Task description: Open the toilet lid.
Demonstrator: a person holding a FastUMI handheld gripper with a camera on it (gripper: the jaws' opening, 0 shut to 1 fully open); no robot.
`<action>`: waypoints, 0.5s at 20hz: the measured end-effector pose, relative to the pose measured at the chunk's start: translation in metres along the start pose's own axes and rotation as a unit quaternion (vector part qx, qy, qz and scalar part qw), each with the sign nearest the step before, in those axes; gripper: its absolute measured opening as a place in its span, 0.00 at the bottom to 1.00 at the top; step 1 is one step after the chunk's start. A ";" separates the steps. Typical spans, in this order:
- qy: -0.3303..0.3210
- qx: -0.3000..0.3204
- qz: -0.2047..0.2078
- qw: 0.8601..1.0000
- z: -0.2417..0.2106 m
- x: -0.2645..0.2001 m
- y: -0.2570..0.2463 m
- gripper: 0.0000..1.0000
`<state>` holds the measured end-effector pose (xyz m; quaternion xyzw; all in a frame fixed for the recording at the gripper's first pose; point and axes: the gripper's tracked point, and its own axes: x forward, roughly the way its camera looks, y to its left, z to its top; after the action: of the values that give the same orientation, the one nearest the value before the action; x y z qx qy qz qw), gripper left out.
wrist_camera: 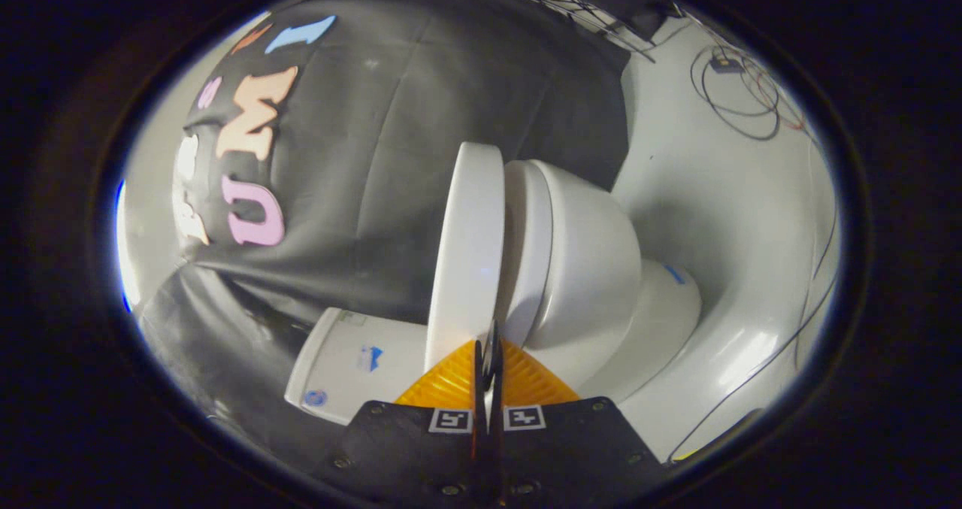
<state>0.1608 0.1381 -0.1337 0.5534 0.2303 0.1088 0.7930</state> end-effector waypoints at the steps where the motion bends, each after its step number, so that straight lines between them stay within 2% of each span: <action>1: -0.002 -0.002 -0.008 1.000 0.005 -0.003 0.005 0.01; 4: -0.006 0.003 -0.005 1.000 0.011 -0.014 0.020 0.01; 10: -0.019 -0.064 -0.013 0.998 0.016 -0.021 0.059 0.01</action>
<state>0.1555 0.1371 -0.0694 0.5005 0.2146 0.1022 0.8324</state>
